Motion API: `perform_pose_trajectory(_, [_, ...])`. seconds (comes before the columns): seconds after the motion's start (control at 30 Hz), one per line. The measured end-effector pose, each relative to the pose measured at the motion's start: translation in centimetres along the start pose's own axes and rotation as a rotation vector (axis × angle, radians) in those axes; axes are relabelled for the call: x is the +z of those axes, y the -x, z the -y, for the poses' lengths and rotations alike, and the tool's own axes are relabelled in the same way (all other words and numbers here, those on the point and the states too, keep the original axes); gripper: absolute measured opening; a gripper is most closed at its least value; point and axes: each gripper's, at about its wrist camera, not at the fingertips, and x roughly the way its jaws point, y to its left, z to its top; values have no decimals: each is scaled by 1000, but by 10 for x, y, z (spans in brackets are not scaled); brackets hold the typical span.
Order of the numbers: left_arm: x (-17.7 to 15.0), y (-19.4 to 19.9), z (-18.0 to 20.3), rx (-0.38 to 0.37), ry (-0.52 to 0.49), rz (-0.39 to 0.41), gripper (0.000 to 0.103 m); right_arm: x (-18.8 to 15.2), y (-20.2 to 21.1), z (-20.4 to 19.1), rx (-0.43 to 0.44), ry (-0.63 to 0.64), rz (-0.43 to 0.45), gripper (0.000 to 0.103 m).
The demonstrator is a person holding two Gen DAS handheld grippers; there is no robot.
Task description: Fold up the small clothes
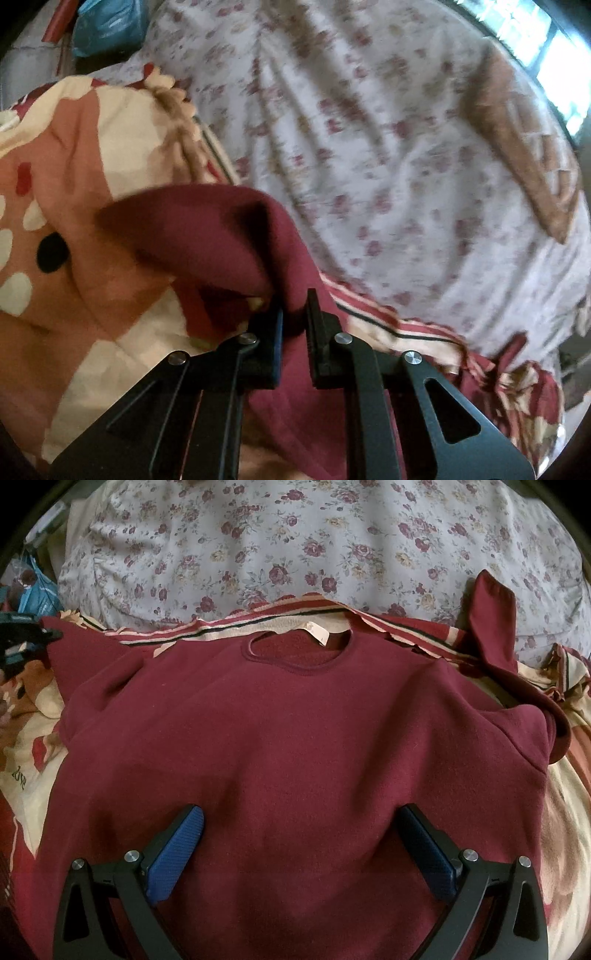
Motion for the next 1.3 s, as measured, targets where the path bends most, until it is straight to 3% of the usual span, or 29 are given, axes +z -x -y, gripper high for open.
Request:
perform_pose_trajectory(0.17, [-17, 27, 54, -79, -112, 17, 9, 0, 0, 0, 4, -2, -2, 103])
perform_pose_trajectory(0.33, [-61, 56, 123, -169, -285, 20, 9, 8, 20, 29, 127, -93, -22, 103])
perform_pose_trajectory(0.43, [-99, 57, 163, -228, -371, -19, 9, 11, 41, 55, 67, -130, 9, 103])
perform_pose_trajectory(0.53, [-147, 38, 195, -227, -466, -82, 10, 12, 56, 78, 20, -153, 24, 103])
perform_pose_trajectory(0.6, [-183, 15, 211, -215, -528, -167, 23, 11, 62, 93, 8, -186, 24, 103])
perform_pose_trajectory(0.63, [-198, 5, 216, -220, -543, -222, 40, 9, 63, 100, 7, -206, 20, 103])
perform_pose_trajectory(0.67, [-213, -4, 219, -224, -549, -279, 45, 8, 62, 105, 9, -220, 11, 103])
perform_pose_trajectory(0.77, [-235, -3, 218, -245, -568, -340, 45, 4, 61, 117, 16, -245, -17, 103])
perform_pose_trajectory(0.9, [-223, 37, 198, -233, -603, -250, 50, 6, 65, 118, 40, -234, -5, 103])
perform_pose_trajectory(0.97, [-204, 56, 175, -192, -556, -176, 68, 7, 68, 113, 66, -212, 15, 103])
perform_pose_trajectory(1.0, [-197, 57, 168, -161, -535, -147, 71, 9, 70, 108, 81, -196, 21, 103])
perform_pose_trajectory(1.13, [-166, 58, 127, -38, -414, -57, 71, 20, 69, 77, 154, -100, 18, 103])
perform_pose_trajectory(1.23, [-155, 51, 102, -19, -320, -61, 71, 26, 72, 50, 176, -8, 28, 103])
perform_pose_trajectory(1.3, [-153, 48, 95, -50, -284, -74, 71, 27, 74, 35, 175, 59, 48, 103])
